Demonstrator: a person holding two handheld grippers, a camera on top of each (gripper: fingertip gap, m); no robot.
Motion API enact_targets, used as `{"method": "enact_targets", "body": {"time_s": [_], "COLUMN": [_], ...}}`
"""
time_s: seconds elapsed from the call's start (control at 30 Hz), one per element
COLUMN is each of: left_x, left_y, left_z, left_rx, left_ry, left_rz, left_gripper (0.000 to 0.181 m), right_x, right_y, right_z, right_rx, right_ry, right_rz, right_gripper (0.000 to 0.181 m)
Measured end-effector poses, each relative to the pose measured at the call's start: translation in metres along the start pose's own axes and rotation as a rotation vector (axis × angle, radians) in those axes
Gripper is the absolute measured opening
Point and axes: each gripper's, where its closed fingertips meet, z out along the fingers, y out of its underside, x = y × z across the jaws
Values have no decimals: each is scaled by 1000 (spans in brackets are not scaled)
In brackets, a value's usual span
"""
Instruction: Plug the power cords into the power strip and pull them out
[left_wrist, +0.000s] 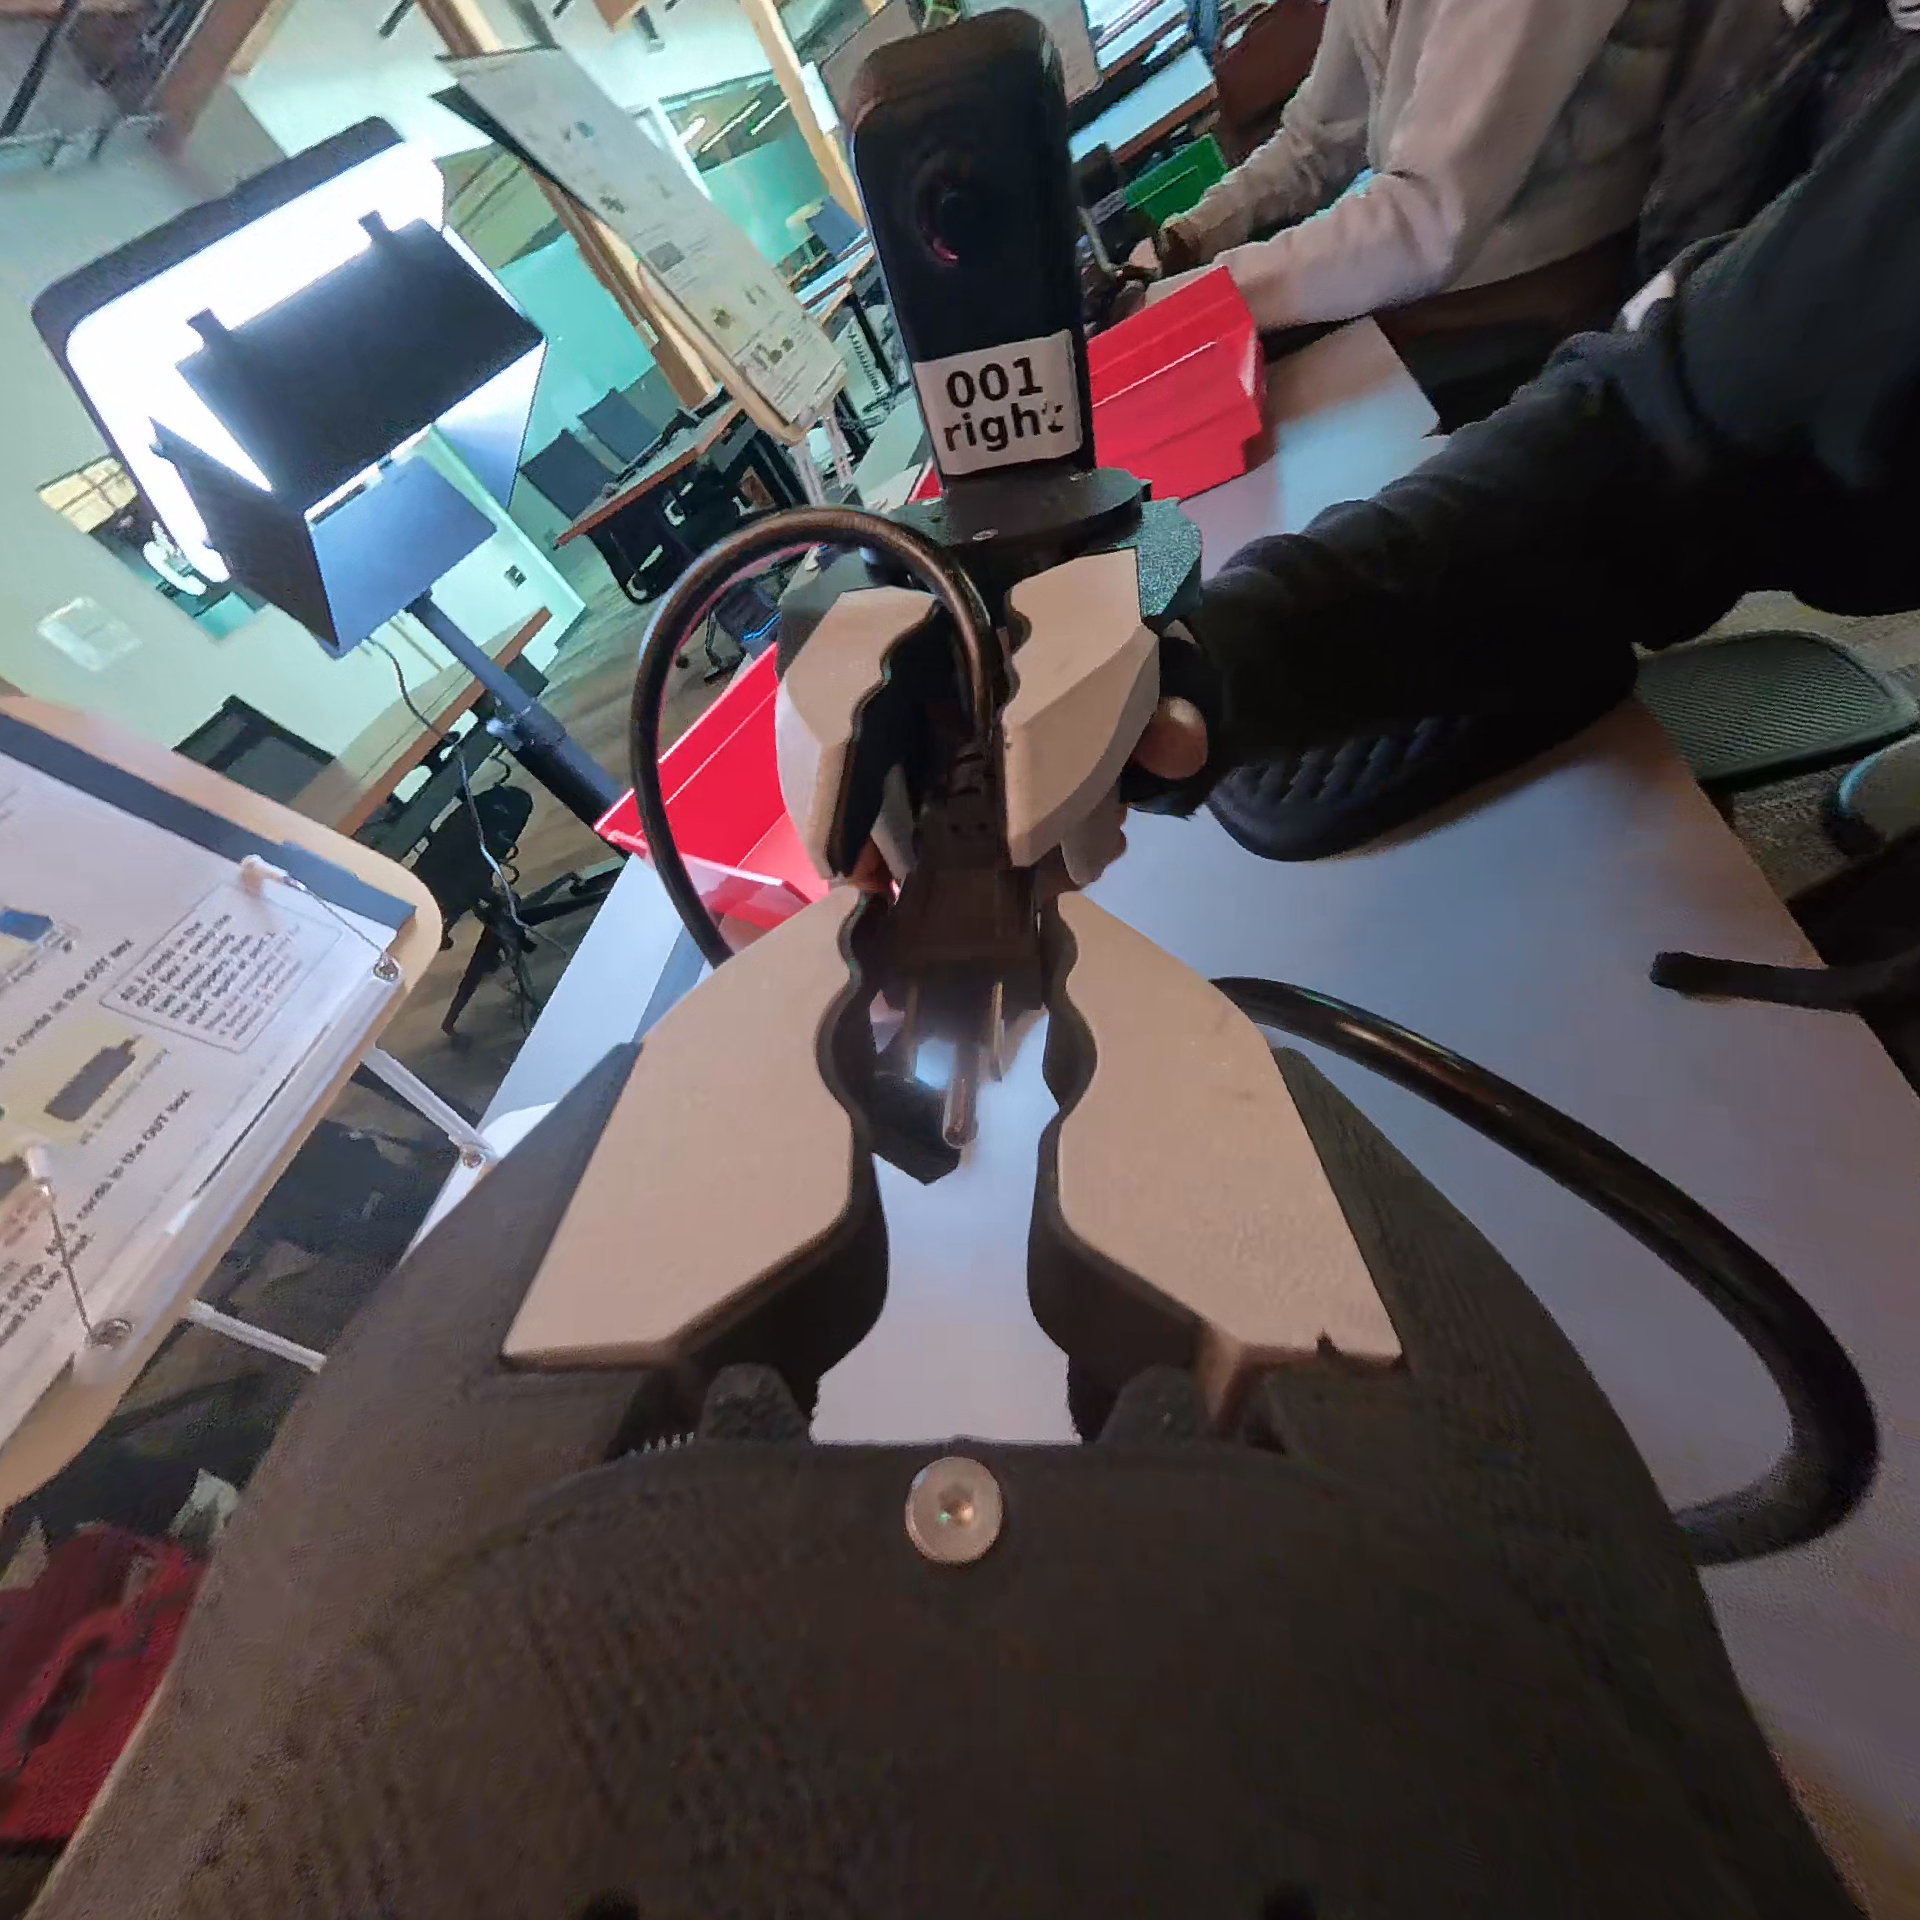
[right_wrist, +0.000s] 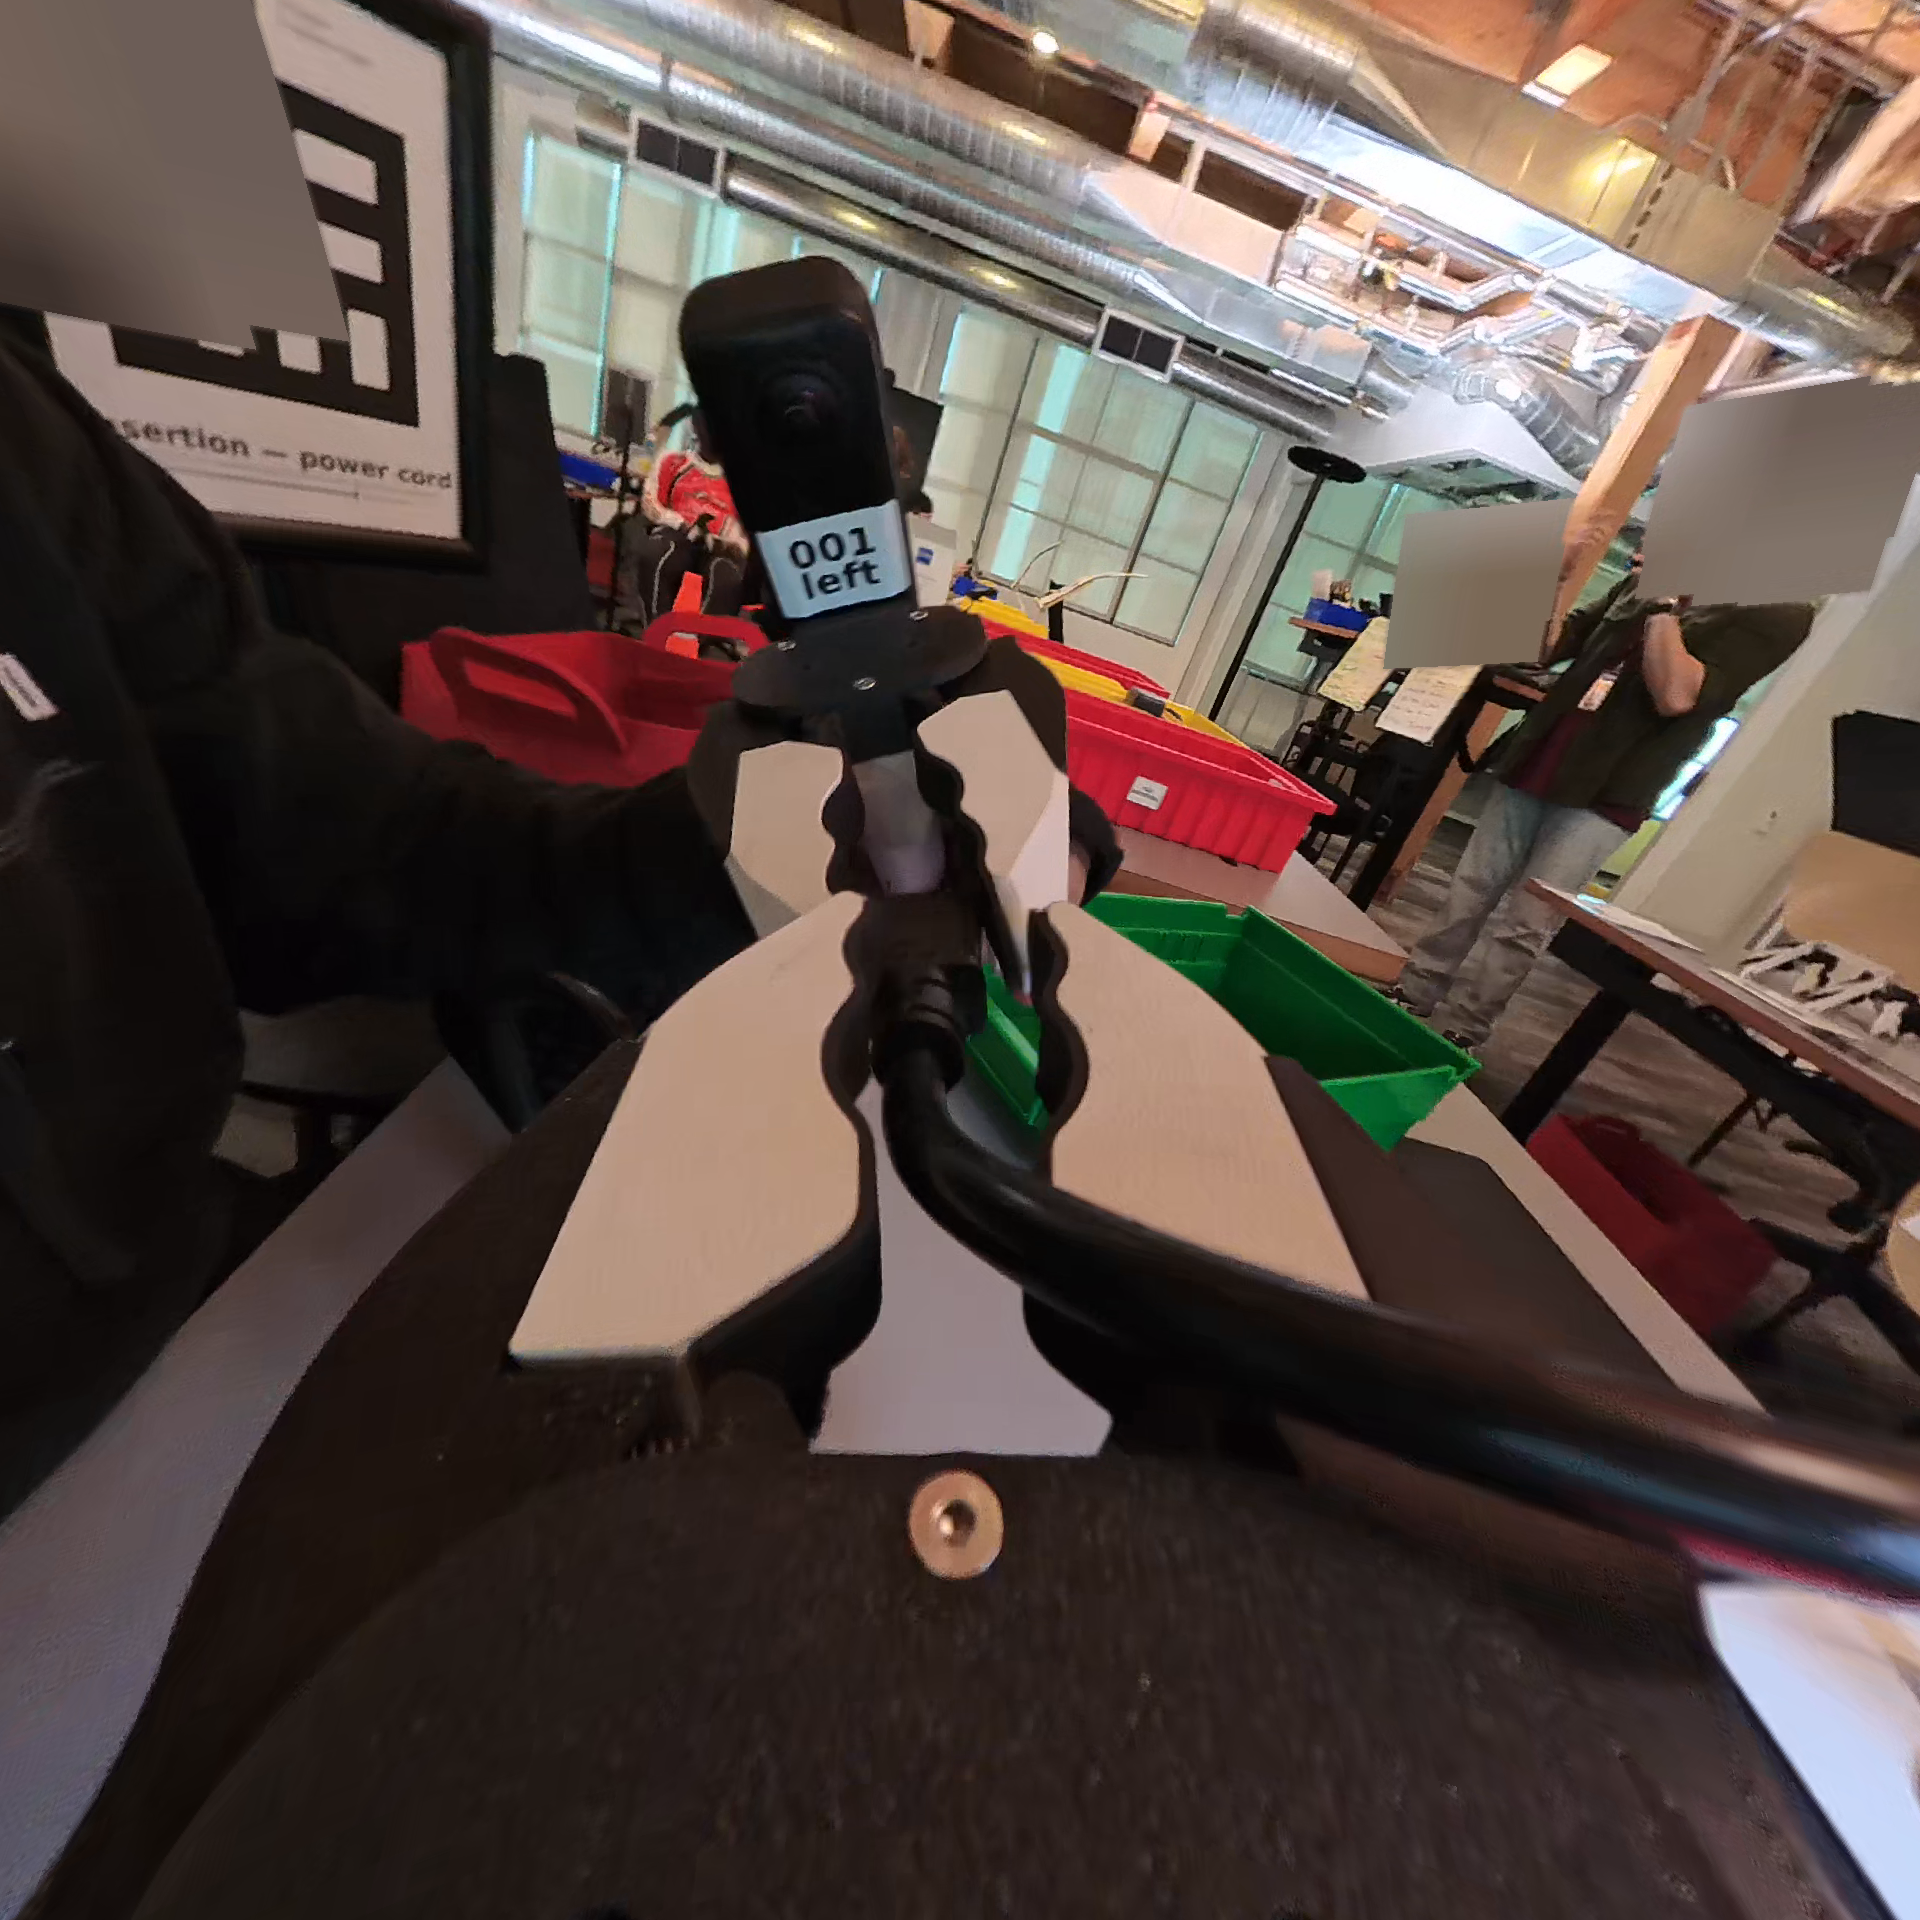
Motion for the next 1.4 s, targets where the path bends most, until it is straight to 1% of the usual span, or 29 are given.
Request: {"method": "enact_targets", "body": {"time_s": [0.07, 0.1, 0.17, 0.2, 0.5, 0.6, 0.73, 0.87, 1.03, 1.17, 1.4], "left_x": [3, 5, 4, 5, 3, 1, 1, 2, 1, -2, 3], "left_y": [-7, -9, -10, -9, 12, 17, 19, 21, 22, 23, 26], "left_z": [-5, -7, -11, -11, -7, -7, -8, -7, -7, -10, -7], "left_rx": [5, 2, -3, -5, -37, -39, -49, -56, -64, -60, -61], "left_ry": [16, 24, 26, 37, 71, 77, 78, 90, 82, 73, 106], "left_rz": [26, 34, 46, 39, -25, -49, -54, -57, -50, -65, -95], "left_gripper": [29, 29, 29, 29, 29, 29, 29, 29, 29, 30, 29], "right_x": [-9, -12, -14, -14, -9, -6, -6, -7, -6, -4, -7], "right_y": [-2, -1, 3, 3, 21, 25, 25, 27, 27, 25, 29], "right_z": [-1, -1, -2, -2, -1, 0, 0, -2, -2, -4, -4], "right_rx": [-33, -60, -106, -106, -188, -183, -141, -170, -163, -157, -193], "right_ry": [-59, -79, -87, -86, -56, -50, -62, -65, -60, -46, -50], "right_rz": [-10, -27, -65, -70, -19, 16, 63, 35, 45, 24, -4], "right_gripper": [32, 31, 24, 23, 22, 23, 22, 22, 22, 16, 16]}}
